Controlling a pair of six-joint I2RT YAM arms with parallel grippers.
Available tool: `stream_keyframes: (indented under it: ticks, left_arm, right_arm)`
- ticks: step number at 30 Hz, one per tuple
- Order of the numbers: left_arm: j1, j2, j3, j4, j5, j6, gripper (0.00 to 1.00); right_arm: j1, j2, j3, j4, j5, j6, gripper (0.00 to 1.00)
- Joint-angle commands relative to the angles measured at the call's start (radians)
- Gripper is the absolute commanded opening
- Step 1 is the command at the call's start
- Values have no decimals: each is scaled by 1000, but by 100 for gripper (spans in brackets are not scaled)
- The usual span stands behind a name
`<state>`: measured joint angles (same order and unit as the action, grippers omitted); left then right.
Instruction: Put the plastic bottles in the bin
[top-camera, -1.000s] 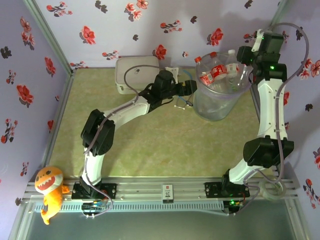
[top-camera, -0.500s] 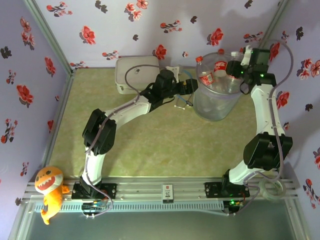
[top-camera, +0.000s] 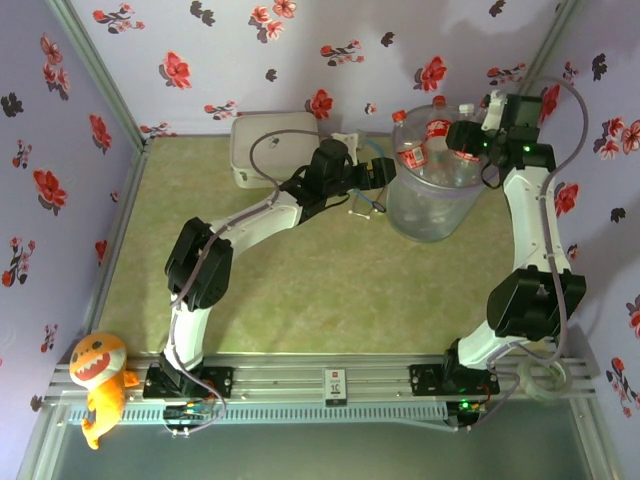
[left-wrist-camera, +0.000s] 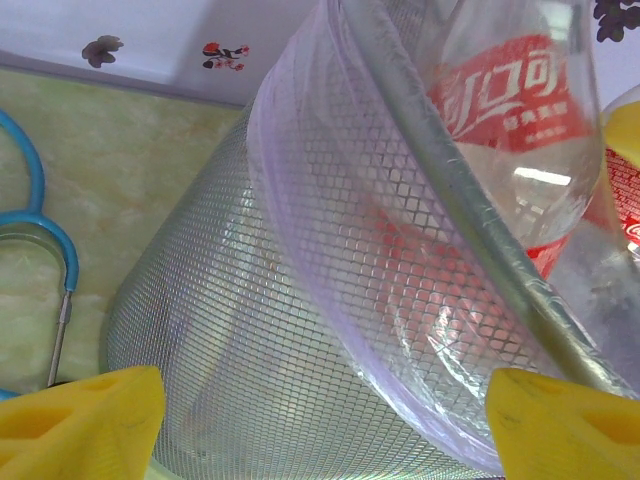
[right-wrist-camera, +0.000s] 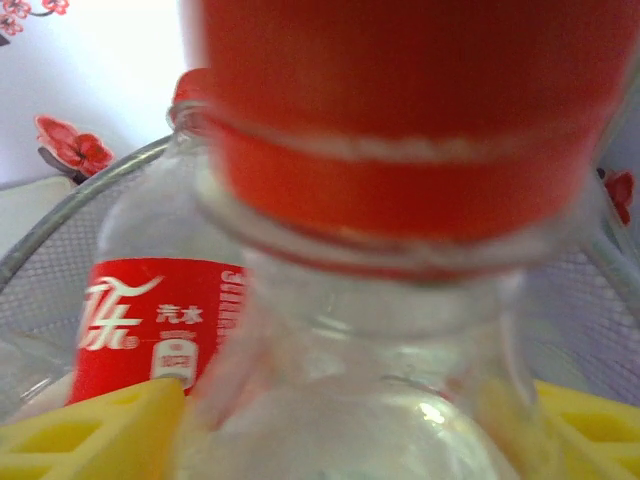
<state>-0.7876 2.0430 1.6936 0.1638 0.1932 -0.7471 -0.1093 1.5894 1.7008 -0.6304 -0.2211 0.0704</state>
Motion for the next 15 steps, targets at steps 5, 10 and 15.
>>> stream_keyframes:
  ticks: [5, 10, 15]
  left_arm:
    - [-7, 11, 26, 29, -11, 0, 84]
    - [-7, 9, 23, 26, -10, 5, 84]
    - [-7, 10, 22, 26, -11, 5, 84]
  right_arm:
    - [8, -16, 172, -139, 86, -71, 81]
    - [5, -5, 222, -171, 165, -96, 72]
    - [5, 23, 237, -194, 186, -100, 57]
